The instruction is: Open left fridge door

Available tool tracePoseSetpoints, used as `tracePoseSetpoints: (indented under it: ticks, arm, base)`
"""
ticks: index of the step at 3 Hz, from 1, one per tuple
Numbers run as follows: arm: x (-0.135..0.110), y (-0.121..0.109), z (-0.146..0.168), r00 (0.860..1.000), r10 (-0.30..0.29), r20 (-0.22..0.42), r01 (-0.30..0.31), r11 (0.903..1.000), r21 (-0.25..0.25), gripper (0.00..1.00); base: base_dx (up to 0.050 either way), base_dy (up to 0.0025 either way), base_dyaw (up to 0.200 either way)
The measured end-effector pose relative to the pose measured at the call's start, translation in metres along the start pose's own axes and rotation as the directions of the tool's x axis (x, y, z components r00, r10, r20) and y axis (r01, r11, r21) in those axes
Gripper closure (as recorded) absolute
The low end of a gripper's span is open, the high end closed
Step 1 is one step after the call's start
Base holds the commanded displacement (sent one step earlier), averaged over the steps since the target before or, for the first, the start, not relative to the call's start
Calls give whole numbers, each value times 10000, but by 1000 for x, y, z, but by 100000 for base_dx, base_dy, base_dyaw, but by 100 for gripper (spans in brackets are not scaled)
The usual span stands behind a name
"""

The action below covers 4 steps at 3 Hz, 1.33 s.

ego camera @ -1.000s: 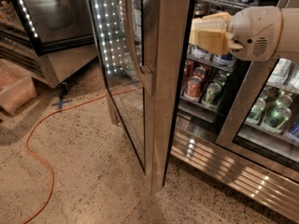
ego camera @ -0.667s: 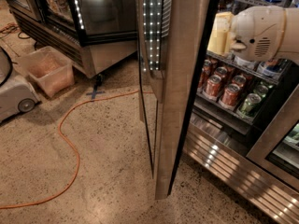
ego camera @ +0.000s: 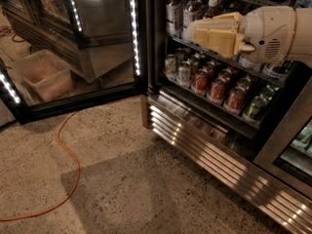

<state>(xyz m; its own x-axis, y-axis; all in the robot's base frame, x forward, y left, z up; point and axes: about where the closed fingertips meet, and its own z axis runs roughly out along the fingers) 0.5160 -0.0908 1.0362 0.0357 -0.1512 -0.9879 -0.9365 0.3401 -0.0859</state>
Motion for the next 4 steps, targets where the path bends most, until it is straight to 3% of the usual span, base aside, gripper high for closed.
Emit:
tracePoseSetpoints:
  ticks: [2,3,4]
  arm:
    - [0,0,0,10000,0,0,0,10000,0,100]
    - [0,0,0,10000,0,0,0,10000,-1,100]
    - [0,0,0,10000,-1,0,1,10000,-2,81]
  base:
    - [4,-5,-19939]
    - [0,0,0]
    - [0,0,0]
